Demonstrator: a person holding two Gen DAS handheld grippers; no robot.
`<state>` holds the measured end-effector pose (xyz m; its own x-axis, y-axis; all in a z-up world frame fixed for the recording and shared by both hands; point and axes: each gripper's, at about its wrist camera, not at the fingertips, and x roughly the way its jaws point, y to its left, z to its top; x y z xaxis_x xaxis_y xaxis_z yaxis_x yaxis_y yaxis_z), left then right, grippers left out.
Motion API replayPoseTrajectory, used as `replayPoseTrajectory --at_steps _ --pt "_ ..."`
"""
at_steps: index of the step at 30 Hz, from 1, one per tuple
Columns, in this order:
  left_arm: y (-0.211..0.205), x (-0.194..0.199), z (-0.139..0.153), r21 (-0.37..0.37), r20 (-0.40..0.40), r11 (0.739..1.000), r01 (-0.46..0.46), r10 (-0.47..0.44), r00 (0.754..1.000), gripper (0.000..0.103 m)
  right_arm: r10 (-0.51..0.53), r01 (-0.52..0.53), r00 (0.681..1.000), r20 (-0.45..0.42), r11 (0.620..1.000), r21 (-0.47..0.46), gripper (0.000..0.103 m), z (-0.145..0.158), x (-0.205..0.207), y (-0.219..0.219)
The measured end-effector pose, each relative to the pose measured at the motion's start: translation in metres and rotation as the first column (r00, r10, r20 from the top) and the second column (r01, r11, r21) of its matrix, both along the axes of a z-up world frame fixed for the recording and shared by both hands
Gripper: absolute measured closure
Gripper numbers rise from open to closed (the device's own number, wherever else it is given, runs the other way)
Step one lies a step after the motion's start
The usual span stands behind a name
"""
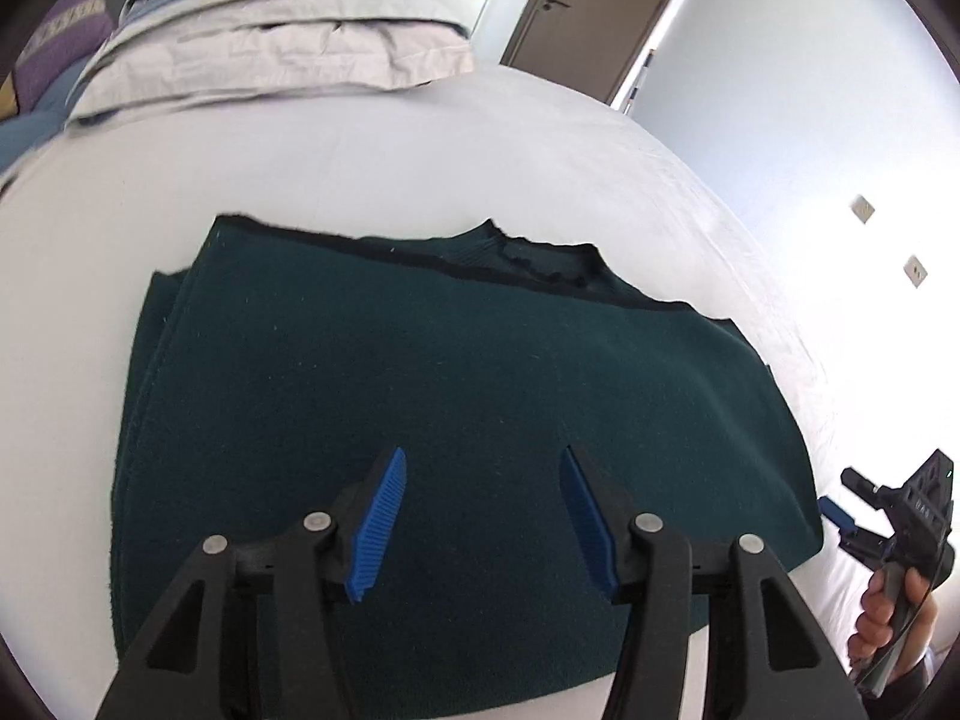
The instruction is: Fold small clothes
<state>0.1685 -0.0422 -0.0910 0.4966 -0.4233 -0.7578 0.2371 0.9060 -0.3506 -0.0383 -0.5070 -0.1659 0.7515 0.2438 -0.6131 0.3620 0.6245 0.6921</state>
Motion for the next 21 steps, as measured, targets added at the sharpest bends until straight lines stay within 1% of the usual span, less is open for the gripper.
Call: replayPoseTrajectory --at_steps 2,7,10,14,17,19,20,21 --pt "0.001 0.005 -0.006 -0.012 -0.024 1.0 0.0 -0.001 1.0 0.046 0.003 -0.003 1.0 -0.021 1.0 0.005 0.044 -0.004 0.006 -0.003" --pt "-0.012 0.008 -0.012 -0.027 -0.028 0.999 0.022 -0.023 0.999 0.046 0.034 -0.032 0.998 -0.046 0.998 0.056 0.043 -0.017 0.028 -0.005" --pt "-0.025 0.009 -0.011 -0.056 -0.028 0.997 0.047 -0.049 0.998 0.046 0.026 -0.023 0.999 -0.043 0.996 0.086 0.043 -0.018 0.04 -0.006" --pt "-0.044 0.012 -0.01 -0.081 -0.022 0.993 0.086 -0.088 0.996 0.046 0.07 -0.064 0.996 -0.052 0.992 0.11 0.043 -0.02 0.064 -0.002" --pt "-0.055 0.016 -0.01 -0.118 -0.025 0.987 0.109 -0.113 0.993 0.046 0.101 -0.095 0.994 -0.042 0.987 0.129 0.043 -0.022 0.08 -0.001" --pt "-0.059 0.02 -0.013 -0.146 -0.038 0.981 0.125 -0.131 0.991 0.046 0.104 -0.097 0.994 -0.037 0.984 0.152 0.043 -0.024 0.089 -0.001" --pt "-0.061 0.023 -0.016 -0.149 -0.049 0.981 0.127 -0.135 0.99 0.046 0.108 -0.102 0.994 -0.034 0.982 0.159 0.043 -0.025 0.092 -0.001" --pt "-0.062 0.025 -0.02 -0.146 -0.062 0.982 0.124 -0.134 0.989 0.046 0.117 -0.11 0.992 -0.036 0.981 0.159 0.045 -0.025 0.096 0.001"
